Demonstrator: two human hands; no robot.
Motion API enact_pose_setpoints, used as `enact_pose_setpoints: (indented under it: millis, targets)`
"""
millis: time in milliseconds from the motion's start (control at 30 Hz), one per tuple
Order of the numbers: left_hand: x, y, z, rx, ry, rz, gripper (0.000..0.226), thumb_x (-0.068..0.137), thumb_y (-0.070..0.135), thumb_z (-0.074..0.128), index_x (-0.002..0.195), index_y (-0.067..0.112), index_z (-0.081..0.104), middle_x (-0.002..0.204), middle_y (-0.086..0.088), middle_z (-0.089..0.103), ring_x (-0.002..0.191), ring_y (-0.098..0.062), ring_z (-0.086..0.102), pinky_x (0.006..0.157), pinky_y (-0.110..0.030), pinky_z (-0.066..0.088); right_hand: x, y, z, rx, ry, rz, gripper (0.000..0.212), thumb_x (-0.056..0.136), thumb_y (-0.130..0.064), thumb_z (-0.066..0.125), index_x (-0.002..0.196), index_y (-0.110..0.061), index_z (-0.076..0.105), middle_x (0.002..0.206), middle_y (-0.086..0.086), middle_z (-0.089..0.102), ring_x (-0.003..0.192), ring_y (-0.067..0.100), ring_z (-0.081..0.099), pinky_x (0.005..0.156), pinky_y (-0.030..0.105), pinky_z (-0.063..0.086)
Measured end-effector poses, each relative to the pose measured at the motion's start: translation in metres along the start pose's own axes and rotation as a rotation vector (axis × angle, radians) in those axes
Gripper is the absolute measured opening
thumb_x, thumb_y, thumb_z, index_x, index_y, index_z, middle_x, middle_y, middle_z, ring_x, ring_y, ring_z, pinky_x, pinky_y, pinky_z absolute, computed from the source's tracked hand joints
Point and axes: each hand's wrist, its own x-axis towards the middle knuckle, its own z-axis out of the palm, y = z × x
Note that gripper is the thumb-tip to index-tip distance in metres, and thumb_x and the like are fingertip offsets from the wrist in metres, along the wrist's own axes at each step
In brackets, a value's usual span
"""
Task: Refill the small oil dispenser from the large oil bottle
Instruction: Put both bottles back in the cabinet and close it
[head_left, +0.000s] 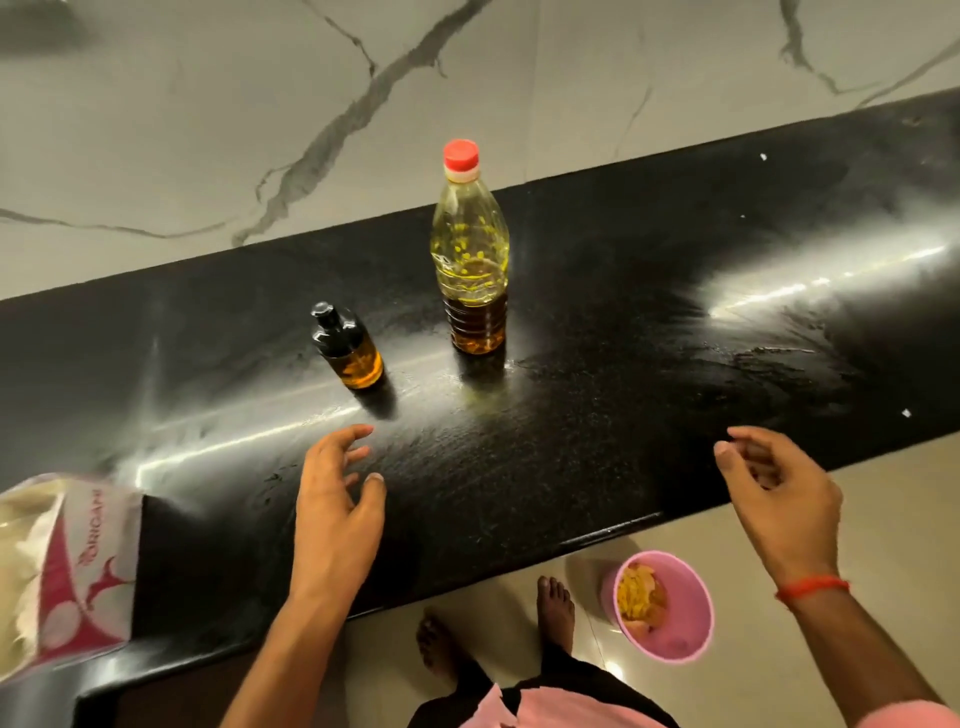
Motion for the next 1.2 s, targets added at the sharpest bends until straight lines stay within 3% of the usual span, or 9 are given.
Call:
enact_pose_setpoints:
  millis: [300, 433, 633, 767, 900, 1000, 1100, 1200]
  targets:
    - [0.024, 0.013, -0.002, -0.093, 0.123, -0.077, 0.057, 0.095, 0.015, 0.068, 0.143, 0.033, 0.043, 0.141, 0.005, 0.05, 0.127, -0.007, 0.053, 0.098, -0.027, 0.049, 0.046, -0.066, 0.076, 0.212, -0.213, -0.096, 0.045, 0.077, -0.055, 0.076, 0.119, -0.046, 0.061, 0.107, -0.012, 0.07, 0.094, 0.006, 0.07, 0.082, 0.031, 0.056]
    - [0.048, 0.012, 0.001, -0.177, 0.176, -0.207, 0.074, 0.092, 0.026, 0.074, 0.152, 0.033, 0.032, 0.148, 0.001, 0.045, 0.134, -0.013, 0.047, 0.111, -0.043, 0.045, 0.061, -0.093, 0.119, 0.291, -0.348, -0.063, 0.072, 0.065, -0.064, 0.079, 0.13, -0.043, 0.056, 0.121, -0.011, 0.063, 0.108, 0.007, 0.066, 0.092, 0.034, 0.057]
    - [0.089, 0.008, 0.009, -0.257, 0.166, -0.313, 0.103, 0.081, 0.031, 0.085, 0.16, 0.027, 0.019, 0.161, -0.007, 0.033, 0.147, -0.022, 0.035, 0.121, -0.048, 0.031, 0.083, -0.125, 0.173, 0.363, -0.496, 0.032, 0.119, 0.05, -0.057, 0.092, 0.151, -0.04, 0.032, 0.152, -0.003, 0.043, 0.136, 0.012, 0.046, 0.111, 0.039, 0.043]
    - [0.112, 0.004, 0.014, -0.277, 0.13, -0.327, 0.118, 0.072, 0.025, 0.093, 0.161, 0.027, 0.016, 0.165, -0.006, 0.028, 0.147, -0.026, 0.036, 0.121, -0.048, 0.03, 0.091, -0.135, 0.201, 0.357, -0.558, 0.093, 0.135, 0.044, -0.052, 0.097, 0.156, -0.04, 0.022, 0.161, 0.0, 0.033, 0.146, 0.017, 0.034, 0.119, 0.049, 0.035]
    - [0.134, 0.001, 0.02, -0.327, 0.155, -0.314, 0.118, 0.068, 0.015, 0.095, 0.16, 0.023, 0.021, 0.159, -0.005, 0.039, 0.138, -0.022, 0.047, 0.119, -0.045, 0.035, 0.095, -0.137, 0.22, 0.358, -0.552, 0.101, 0.136, 0.042, -0.047, 0.098, 0.156, -0.037, 0.024, 0.157, -0.003, 0.039, 0.144, 0.015, 0.038, 0.119, 0.048, 0.036]
    - [0.147, -0.002, 0.025, -0.316, 0.181, -0.307, 0.107, 0.064, 0.013, 0.096, 0.152, 0.024, 0.035, 0.146, -0.003, 0.053, 0.132, -0.024, 0.054, 0.115, -0.048, 0.042, 0.098, -0.138, 0.23, 0.348, -0.522, 0.069, 0.124, 0.046, -0.038, 0.099, 0.151, -0.036, 0.034, 0.148, -0.008, 0.049, 0.136, 0.012, 0.047, 0.116, 0.043, 0.04]
    - [0.154, -0.006, 0.028, -0.308, 0.208, -0.302, 0.094, 0.063, 0.011, 0.096, 0.14, 0.028, 0.047, 0.127, 0.005, 0.06, 0.115, -0.016, 0.06, 0.107, -0.04, 0.048, 0.1, -0.142, 0.237, 0.315, -0.498, 0.029, 0.108, 0.049, -0.035, 0.099, 0.141, -0.037, 0.043, 0.132, -0.014, 0.059, 0.123, 0.01, 0.056, 0.108, 0.033, 0.046]
    - [0.157, -0.006, 0.03, -0.296, 0.232, -0.316, 0.087, 0.064, 0.009, 0.094, 0.137, 0.025, 0.05, 0.122, 0.005, 0.062, 0.11, -0.016, 0.061, 0.097, -0.035, 0.049, 0.1, -0.145, 0.244, 0.313, -0.482, 0.051, 0.098, 0.051, -0.034, 0.099, 0.136, -0.034, 0.049, 0.125, -0.012, 0.063, 0.117, 0.012, 0.06, 0.1, 0.029, 0.047]
